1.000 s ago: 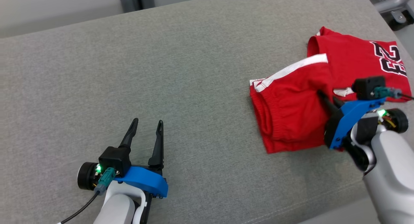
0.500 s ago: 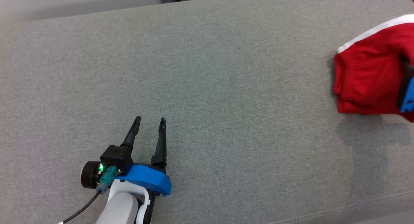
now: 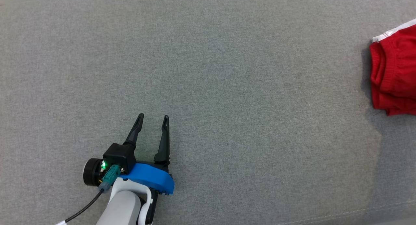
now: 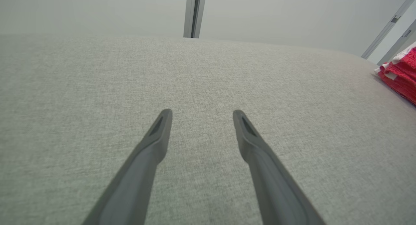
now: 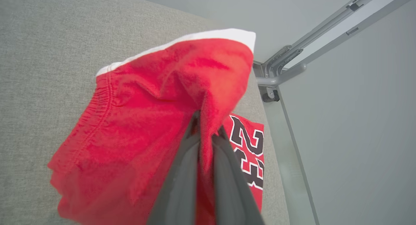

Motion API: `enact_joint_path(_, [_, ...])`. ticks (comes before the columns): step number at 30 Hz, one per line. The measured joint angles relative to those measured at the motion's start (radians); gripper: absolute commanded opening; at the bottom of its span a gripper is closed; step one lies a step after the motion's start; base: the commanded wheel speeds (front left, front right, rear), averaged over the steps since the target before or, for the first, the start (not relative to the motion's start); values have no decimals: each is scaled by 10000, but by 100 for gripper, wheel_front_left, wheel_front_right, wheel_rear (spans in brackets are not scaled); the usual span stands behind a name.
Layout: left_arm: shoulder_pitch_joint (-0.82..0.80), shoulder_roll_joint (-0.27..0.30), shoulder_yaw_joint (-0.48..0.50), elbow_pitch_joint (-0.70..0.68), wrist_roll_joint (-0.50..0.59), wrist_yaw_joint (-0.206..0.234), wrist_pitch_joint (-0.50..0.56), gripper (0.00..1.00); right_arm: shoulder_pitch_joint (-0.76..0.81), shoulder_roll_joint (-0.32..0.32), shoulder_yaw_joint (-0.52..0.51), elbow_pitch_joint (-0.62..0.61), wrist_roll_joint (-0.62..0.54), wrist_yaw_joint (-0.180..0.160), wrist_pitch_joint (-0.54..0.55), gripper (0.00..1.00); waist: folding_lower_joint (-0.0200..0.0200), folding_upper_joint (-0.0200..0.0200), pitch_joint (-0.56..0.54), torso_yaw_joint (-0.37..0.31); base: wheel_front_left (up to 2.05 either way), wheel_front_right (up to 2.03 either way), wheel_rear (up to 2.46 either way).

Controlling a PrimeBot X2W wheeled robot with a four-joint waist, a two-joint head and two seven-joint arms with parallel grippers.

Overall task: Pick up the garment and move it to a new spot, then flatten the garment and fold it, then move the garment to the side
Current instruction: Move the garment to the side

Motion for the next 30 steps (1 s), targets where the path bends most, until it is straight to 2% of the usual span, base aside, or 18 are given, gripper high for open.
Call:
enact_joint_path(1, [-3,-4,-13,8,2,-4,-2,100,0,-17,-27,36,-102,0,-21,28,0,0,14,12,0,0,0])
enact_joint_path(2, [-4,-6,-29,21,10,-4,-2,100,-1,-25,-77,88,-230,0,-59,48,0,0,22,20,0,0,0])
enact_joint_path(3, [-5,-8,-50,29,13,-4,-2,100,0,-23,-123,142,-328,0,-92,91,0,0,24,23,0,0,0])
enact_joint_path(4, [-6,-12,-71,38,15,-6,-2,100,0,-17,-184,173,-420,0,-146,100,0,0,23,23,0,0,0])
enact_joint_path(11, [-6,0,-178,119,67,-8,-13,100,1,194,-610,240,-1120,0,-382,100,-1,0,-41,-74,0,0,0])
enact_joint_path(22, [-6,33,-205,238,-6,-8,-13,100,167,721,-698,-59,-1419,0,-844,100,-1,0,-439,-206,0,0,0])
enact_joint_path(30, [22,10,217,328,-353,40,-13,100,572,1609,-307,-477,-934,0,-1733,100,-1,0,-1231,-114,0,0,0])
